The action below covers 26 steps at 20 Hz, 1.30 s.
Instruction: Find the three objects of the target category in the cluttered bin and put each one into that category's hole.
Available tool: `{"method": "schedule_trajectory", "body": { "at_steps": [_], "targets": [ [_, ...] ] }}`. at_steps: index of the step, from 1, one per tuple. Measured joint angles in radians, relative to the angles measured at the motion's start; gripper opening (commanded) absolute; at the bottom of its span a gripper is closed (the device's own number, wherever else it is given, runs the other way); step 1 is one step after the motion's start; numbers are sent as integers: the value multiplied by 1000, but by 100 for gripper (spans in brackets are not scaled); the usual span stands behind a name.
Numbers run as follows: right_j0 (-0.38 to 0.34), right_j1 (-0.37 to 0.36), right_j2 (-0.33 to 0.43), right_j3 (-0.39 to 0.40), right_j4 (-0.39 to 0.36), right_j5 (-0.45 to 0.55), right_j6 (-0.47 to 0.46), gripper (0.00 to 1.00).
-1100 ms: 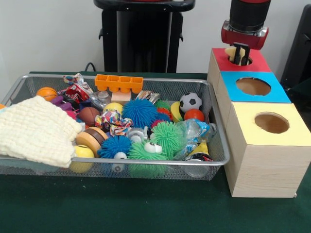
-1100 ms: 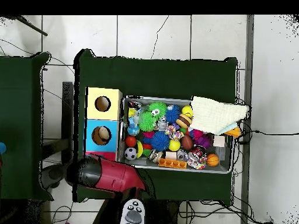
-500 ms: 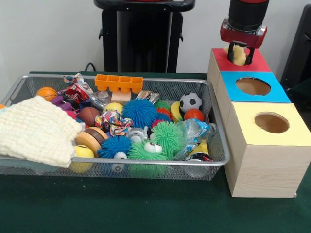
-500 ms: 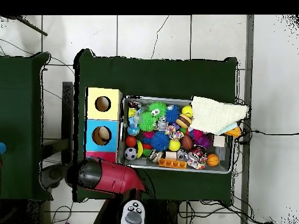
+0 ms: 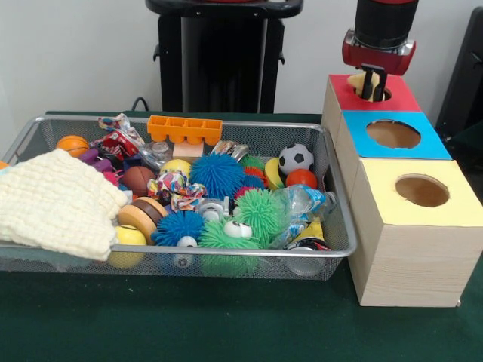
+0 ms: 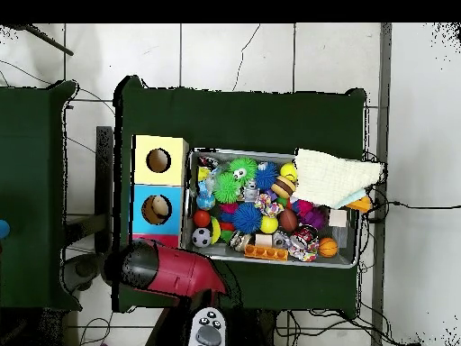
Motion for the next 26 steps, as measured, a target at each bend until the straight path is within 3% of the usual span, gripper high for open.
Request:
{"method": "schedule_trajectory", "body": {
  "at_steps": [16, 17, 26],
  "targets": [
    [-3, -7, 1, 0, -2, 1, 0, 0],
    [-4, -8, 1, 1, -3, 2, 0, 100],
    [-7, -10, 6, 12, -8, 26, 0, 100]
  ]
}}
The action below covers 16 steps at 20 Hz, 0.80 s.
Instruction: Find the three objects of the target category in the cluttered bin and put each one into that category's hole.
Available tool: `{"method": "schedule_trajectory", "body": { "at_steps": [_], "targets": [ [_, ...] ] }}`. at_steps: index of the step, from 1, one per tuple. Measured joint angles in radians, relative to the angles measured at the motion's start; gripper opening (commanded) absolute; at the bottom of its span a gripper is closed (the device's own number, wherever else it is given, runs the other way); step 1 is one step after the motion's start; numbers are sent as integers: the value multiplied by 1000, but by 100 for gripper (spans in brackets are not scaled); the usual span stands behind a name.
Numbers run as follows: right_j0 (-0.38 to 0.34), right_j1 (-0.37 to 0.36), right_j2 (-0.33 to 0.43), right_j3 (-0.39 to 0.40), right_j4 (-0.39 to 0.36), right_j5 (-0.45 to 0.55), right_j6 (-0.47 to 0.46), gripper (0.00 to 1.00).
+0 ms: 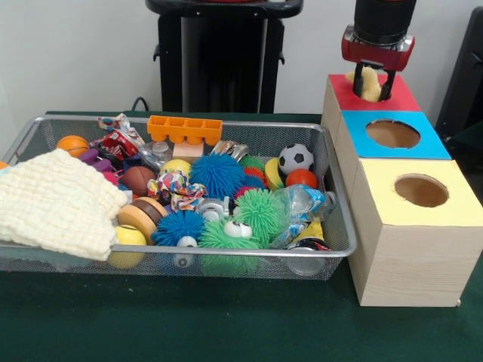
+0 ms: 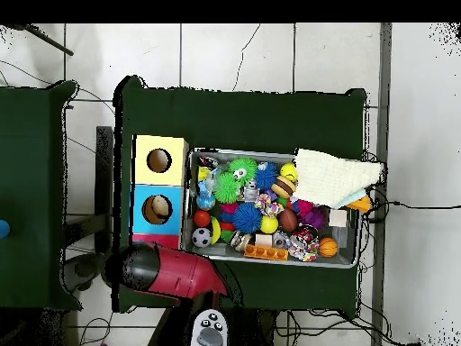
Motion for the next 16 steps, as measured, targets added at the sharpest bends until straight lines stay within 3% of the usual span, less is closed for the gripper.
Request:
{"method": "schedule_trajectory", "body": {
  "at_steps": [10, 11, 16],
  "targets": [
    [-1, 0, 1, 0, 0, 0, 0, 100],
    [-1, -1, 1, -1, 1, -1, 0, 0],
    [-8, -12, 1, -8, 0, -1, 0, 0]
  ]
}}
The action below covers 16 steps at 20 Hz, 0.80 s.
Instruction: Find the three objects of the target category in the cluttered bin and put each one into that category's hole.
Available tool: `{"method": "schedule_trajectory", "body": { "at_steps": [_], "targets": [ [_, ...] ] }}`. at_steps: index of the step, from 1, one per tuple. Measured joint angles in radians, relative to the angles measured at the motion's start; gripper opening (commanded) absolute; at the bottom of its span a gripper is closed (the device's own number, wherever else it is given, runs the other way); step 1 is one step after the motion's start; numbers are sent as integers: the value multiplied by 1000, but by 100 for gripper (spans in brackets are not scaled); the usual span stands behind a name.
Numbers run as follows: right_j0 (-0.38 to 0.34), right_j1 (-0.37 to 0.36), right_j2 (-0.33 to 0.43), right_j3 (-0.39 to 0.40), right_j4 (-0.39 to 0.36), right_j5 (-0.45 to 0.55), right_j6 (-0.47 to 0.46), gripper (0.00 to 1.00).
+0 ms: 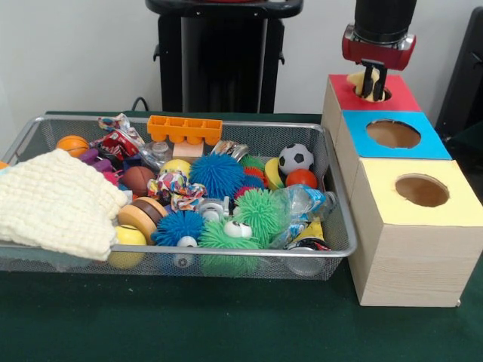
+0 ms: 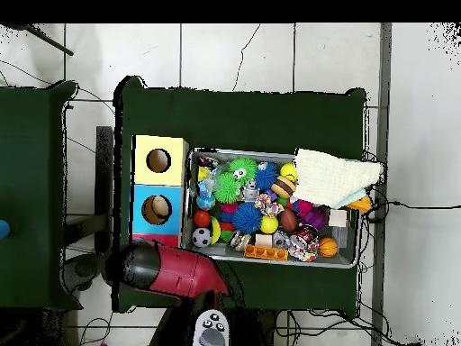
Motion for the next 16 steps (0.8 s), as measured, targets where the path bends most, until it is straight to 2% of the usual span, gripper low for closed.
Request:
{"method": "schedule_trajectory", "body": {
  "at_steps": [16],
  "targets": [
    [-12, -16, 3, -4, -1, 4, 0, 0]
  ]
}}
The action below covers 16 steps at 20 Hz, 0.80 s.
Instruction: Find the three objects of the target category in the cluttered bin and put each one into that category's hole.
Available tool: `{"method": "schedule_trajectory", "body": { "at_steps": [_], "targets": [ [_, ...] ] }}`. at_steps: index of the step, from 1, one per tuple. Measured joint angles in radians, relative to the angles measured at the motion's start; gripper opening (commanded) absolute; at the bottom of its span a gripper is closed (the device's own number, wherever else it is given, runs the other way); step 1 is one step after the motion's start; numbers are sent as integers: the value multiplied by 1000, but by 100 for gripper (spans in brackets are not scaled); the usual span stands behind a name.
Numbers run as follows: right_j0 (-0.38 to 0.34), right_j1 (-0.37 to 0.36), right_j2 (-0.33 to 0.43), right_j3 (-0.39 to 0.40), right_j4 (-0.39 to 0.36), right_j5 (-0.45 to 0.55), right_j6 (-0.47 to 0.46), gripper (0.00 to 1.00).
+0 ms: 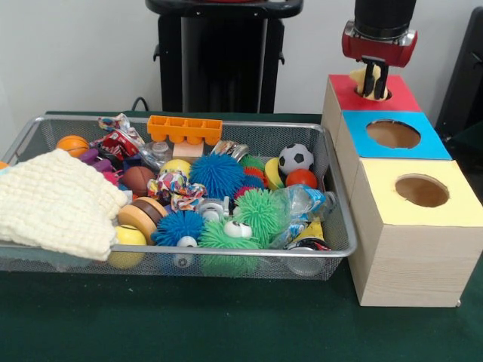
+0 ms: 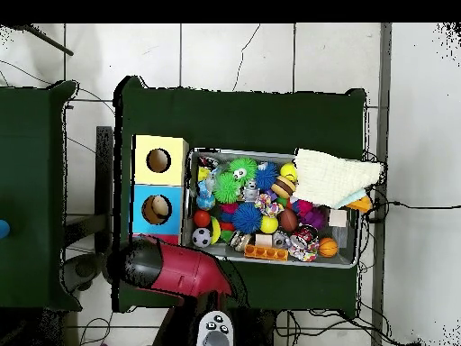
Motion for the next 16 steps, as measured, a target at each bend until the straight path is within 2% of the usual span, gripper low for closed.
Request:
{"method": "schedule_trajectory", "body": {
  "at_steps": [1, 16],
  "targets": [
    [0, 0, 0, 0, 0, -1, 0, 100],
    [-9, -27, 0, -47, 0, -1, 0, 100]
  ]
}}
